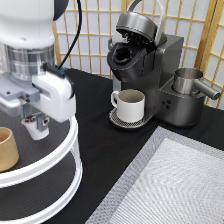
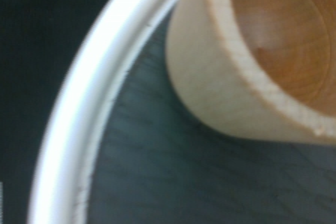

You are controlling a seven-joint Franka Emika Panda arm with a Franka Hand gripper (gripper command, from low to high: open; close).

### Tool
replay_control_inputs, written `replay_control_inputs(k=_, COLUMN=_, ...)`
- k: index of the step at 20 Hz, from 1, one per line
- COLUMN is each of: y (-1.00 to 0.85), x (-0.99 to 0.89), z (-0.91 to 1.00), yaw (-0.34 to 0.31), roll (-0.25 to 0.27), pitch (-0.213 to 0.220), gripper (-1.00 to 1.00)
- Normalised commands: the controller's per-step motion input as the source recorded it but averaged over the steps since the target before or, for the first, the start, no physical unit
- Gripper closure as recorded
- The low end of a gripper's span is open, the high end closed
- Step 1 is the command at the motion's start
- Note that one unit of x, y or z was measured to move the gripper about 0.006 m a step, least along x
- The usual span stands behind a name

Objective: Make coffee

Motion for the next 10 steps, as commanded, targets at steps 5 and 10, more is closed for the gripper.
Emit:
replay_control_inputs(k=5, y=0.37, x=0.55, z=0.93, yaw=0.197, roll=0.107, pitch=0.212, gripper=1.0)
replay_control_inputs(k=10, y=0.43, x=0.58, z=0.7, yaw=0.157, roll=0.186, pitch=0.207, gripper=1.0)
